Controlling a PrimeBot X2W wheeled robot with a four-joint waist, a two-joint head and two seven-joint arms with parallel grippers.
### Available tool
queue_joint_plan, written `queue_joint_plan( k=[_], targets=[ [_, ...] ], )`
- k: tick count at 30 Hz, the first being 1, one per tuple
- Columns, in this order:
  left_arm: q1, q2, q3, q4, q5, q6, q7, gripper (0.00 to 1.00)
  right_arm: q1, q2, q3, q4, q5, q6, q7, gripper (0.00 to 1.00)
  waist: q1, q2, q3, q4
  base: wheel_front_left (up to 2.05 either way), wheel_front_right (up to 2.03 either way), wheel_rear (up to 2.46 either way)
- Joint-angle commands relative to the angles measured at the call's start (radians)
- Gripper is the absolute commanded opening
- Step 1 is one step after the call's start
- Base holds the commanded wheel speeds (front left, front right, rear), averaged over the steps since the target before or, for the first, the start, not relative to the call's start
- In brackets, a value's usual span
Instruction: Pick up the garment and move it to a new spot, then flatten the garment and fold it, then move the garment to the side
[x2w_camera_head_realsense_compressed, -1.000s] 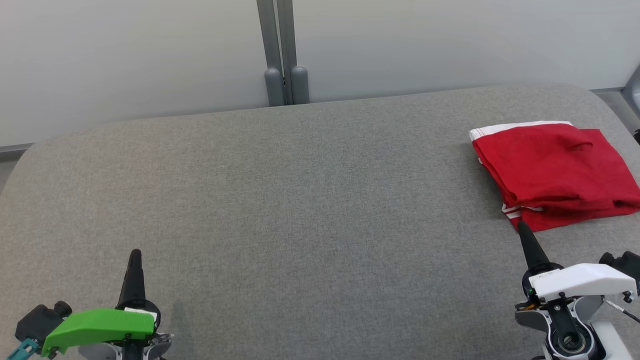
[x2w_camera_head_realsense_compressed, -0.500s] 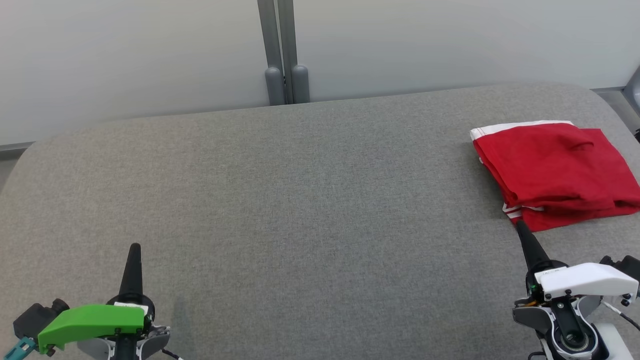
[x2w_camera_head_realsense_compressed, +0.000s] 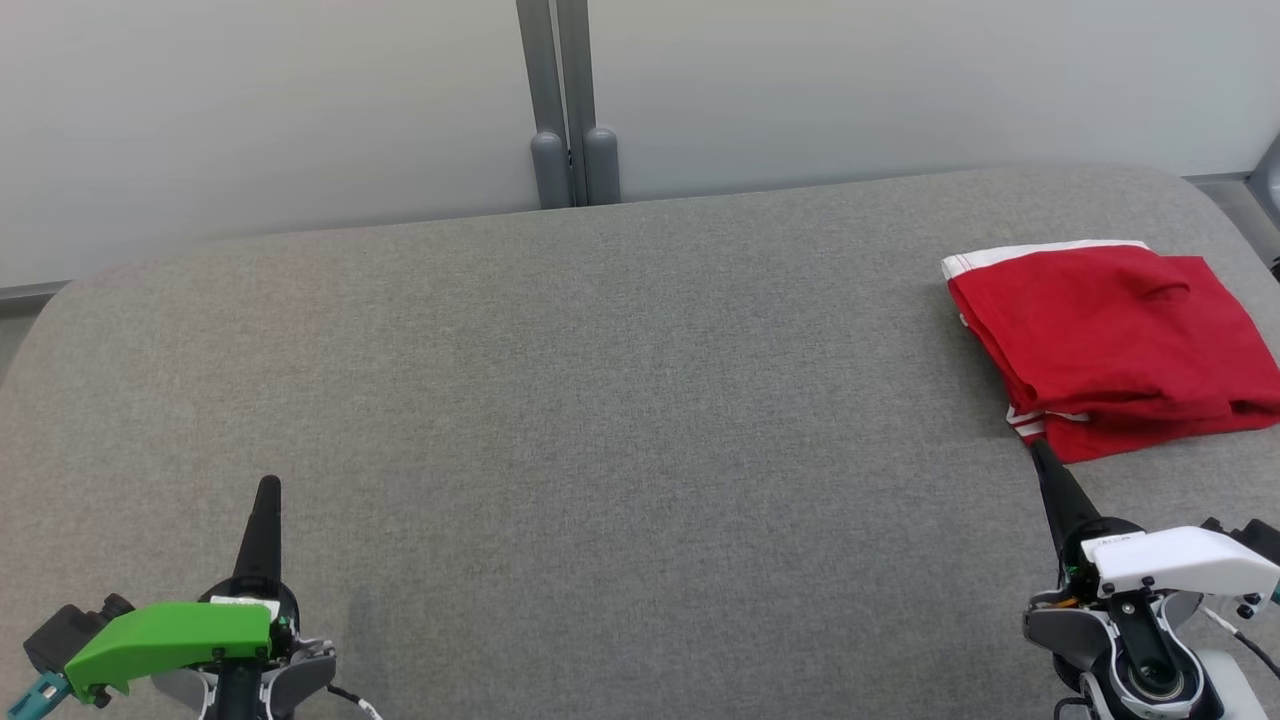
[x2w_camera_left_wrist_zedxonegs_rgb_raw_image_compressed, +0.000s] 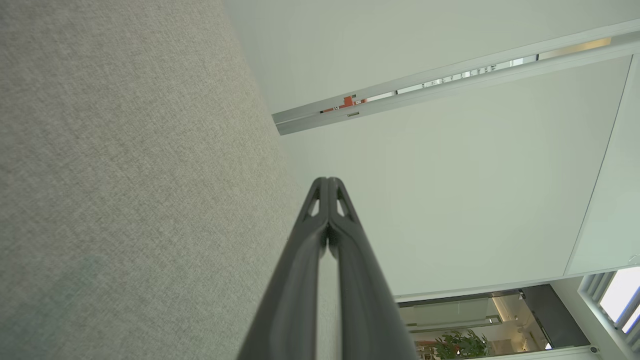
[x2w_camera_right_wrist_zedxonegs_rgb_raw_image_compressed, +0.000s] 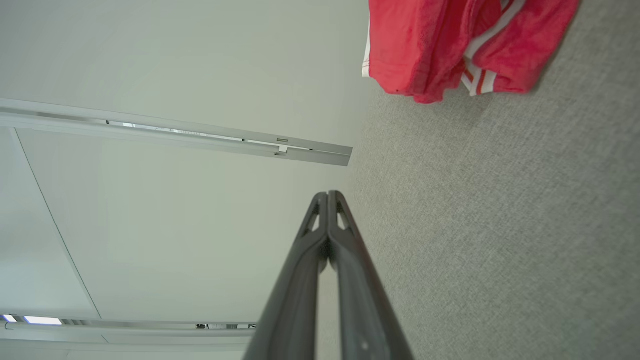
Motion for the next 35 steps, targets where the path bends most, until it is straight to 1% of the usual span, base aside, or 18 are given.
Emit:
queue_joint_plan(
  k=[1, 27, 31, 35],
  targets=[
    [-0.021, 0.007, 0.006, -0.008, -0.027, 0.001, 0.006, 0.0, -0.017, 0.001, -0.007, -0.009, 0.021, 0.001, 0.008, 0.0, 0.0, 0.0, 0.0, 0.0, 0.0, 0.0, 0.0],
    [-0.036, 0.008, 0.016, -0.013, -0.213, 0.002, 0.056, 0.0, -0.016, 0.034, -0.047, -0.015, 0.168, 0.001, 0.059, 0.0, 0.0, 0.0, 0.005, 0.003, 0.0, 0.0, 0.0],
    [-0.038, 0.008, 0.017, -0.013, -0.236, 0.002, 0.062, 0.0, -0.016, 0.039, -0.053, -0.016, 0.19, 0.001, 0.065, 0.0, 0.0, 0.0, 0.006, 0.003, 0.0, 0.0, 0.0],
    [-0.038, 0.008, 0.017, -0.013, -0.232, 0.002, 0.063, 0.0, -0.015, 0.039, -0.052, -0.016, 0.188, 0.001, 0.065, 0.0, 0.0, 0.0, 0.006, 0.003, 0.0, 0.0, 0.0]
  ],
)
